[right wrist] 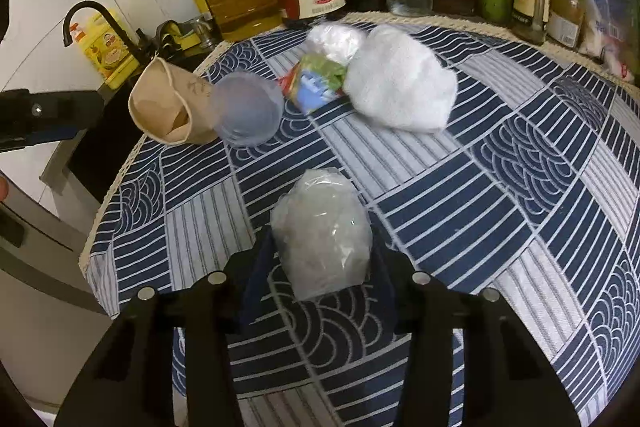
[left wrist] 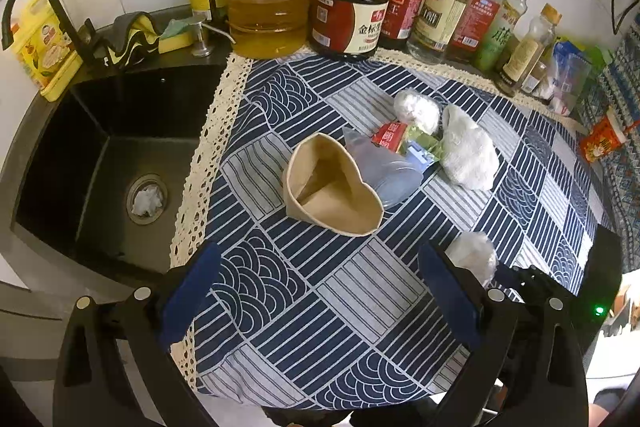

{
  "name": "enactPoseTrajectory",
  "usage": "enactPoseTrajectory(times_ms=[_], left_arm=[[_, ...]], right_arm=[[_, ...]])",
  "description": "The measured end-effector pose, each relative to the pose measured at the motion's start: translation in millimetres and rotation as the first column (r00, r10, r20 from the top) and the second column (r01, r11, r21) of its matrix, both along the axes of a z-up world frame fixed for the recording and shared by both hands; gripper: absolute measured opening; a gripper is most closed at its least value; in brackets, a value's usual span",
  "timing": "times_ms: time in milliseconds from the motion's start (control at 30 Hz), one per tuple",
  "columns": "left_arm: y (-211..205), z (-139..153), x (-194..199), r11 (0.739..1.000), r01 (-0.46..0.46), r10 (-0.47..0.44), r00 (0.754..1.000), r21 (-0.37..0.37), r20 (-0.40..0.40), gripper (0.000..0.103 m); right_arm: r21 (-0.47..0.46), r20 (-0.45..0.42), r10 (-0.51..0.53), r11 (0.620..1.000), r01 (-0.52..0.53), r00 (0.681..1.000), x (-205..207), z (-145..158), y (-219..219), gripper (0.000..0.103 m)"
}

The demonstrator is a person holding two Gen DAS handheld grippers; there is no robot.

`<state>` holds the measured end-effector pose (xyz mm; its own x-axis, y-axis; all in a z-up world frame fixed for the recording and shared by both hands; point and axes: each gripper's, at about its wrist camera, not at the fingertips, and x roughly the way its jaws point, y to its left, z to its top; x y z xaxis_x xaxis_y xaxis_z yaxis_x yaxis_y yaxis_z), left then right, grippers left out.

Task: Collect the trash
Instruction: 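Grasp the clear plastic bag with the right tool while the left tool grasps the tan paper cup, then carry the tan paper cup and clear plastic bag down toward the black bin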

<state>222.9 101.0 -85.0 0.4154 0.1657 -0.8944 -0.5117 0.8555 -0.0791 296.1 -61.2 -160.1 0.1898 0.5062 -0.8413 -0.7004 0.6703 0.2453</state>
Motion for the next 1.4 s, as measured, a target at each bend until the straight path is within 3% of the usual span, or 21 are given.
enactPoseTrajectory(times_ms=[400, 567, 1033, 1100, 1167, 1200, 1400], left_arm=[[7, 0, 27, 1.0, 0.018, -0.017, 0.999, 0.015, -0.04, 0.096], [9, -8, 43, 0.996, 0.075, -0.071, 0.993, 0.043, -0.09, 0.096], [18, -44, 74, 0.99, 0.135, -0.123, 0.974, 0.05, -0.192, 0.095], [17, -48, 75, 0.987, 0.152, -0.14, 0.971, 0.049, -0.195, 0.089], [15, -52, 77, 0.984, 0.17, -0.157, 0.966, 0.044, -0.205, 0.071], [15, -54, 77, 0.984, 0.176, -0.165, 0.965, 0.038, -0.206, 0.067], [12, -55, 72, 0.98, 0.192, -0.178, 0.964, 0.058, -0.197, 0.061]], right_arm=[[0.05, -0.024, -0.057, 0.997, 0.058, 0.998, 8, 29, -37, 0.046], [0.064, -0.02, -0.04, 0.997, 0.042, 0.999, -1, 34, -44, 0.046], [0.078, -0.07, -0.079, 0.993, 0.085, 0.994, 0, 26, -54, 0.046], [0.077, -0.069, -0.087, 0.993, 0.092, 0.994, 1, 27, -56, 0.046], [0.078, -0.068, -0.089, 0.992, 0.095, 0.994, 2, 27, -57, 0.046], [0.079, -0.067, -0.091, 0.992, 0.096, 0.994, 2, 27, -58, 0.046], [0.077, -0.063, -0.099, 0.992, 0.104, 0.993, 2, 28, -61, 0.046]])
